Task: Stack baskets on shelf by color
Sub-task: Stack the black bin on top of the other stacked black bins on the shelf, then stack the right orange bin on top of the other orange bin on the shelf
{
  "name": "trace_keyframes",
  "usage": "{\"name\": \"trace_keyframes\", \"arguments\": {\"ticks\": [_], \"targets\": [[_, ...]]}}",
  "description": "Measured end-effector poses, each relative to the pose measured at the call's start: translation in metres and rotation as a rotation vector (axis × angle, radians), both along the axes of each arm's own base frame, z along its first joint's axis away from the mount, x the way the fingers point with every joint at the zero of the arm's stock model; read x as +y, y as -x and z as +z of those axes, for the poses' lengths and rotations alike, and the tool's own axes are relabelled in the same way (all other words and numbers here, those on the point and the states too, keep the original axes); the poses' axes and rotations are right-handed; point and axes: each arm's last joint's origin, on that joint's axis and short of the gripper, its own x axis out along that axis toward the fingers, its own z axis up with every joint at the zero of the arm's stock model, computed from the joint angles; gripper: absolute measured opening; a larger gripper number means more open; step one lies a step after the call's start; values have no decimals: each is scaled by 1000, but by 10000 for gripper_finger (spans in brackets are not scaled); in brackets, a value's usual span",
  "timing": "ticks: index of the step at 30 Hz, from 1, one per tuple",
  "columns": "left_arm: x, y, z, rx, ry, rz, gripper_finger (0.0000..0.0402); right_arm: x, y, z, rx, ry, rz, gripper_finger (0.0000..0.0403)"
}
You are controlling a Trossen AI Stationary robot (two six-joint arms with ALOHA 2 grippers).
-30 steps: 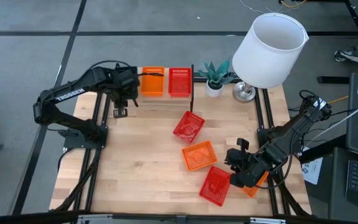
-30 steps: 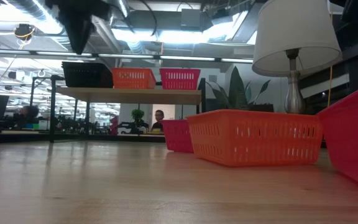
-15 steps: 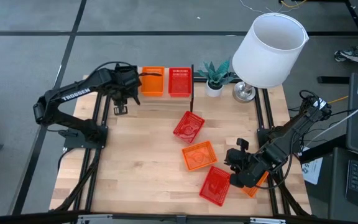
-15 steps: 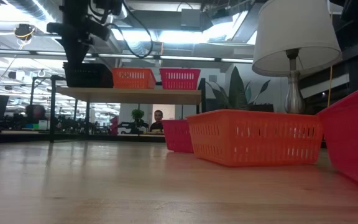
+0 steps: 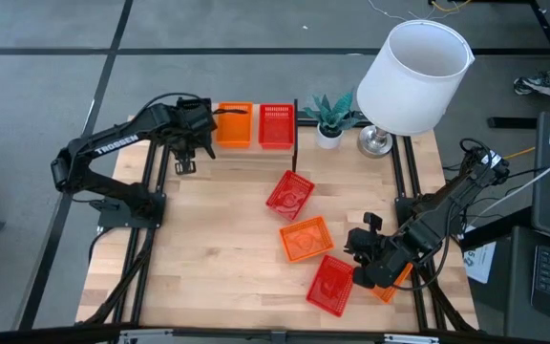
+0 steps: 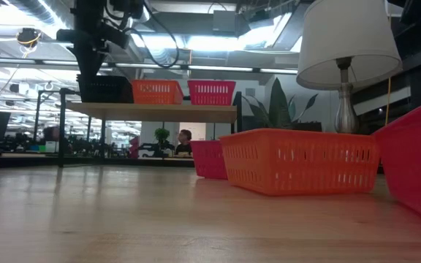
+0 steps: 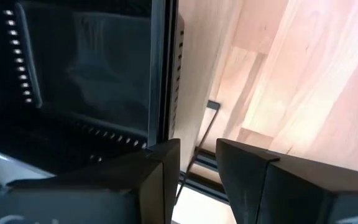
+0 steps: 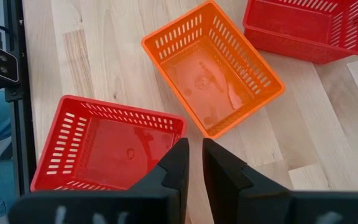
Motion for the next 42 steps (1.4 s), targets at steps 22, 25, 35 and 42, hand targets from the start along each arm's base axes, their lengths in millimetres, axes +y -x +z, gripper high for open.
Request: {"name": "trace_keyframes", "arguments": {"ticks": [22,25,35,42], "targets": [[-105,1,15,-294,638,-164,93,0,-1,1,-23,15,-11,45],[-117,18,13,-378,603,-153,86,-1,-2,2,-67,44,-32,45],[-135,59,-14,-1103,529,-422,63,-1,-4,3,-120,77,-57,45],[-131,72,-57,-1394,340,-457,60,-1,-4,3,-120,78,-57,45]]}}
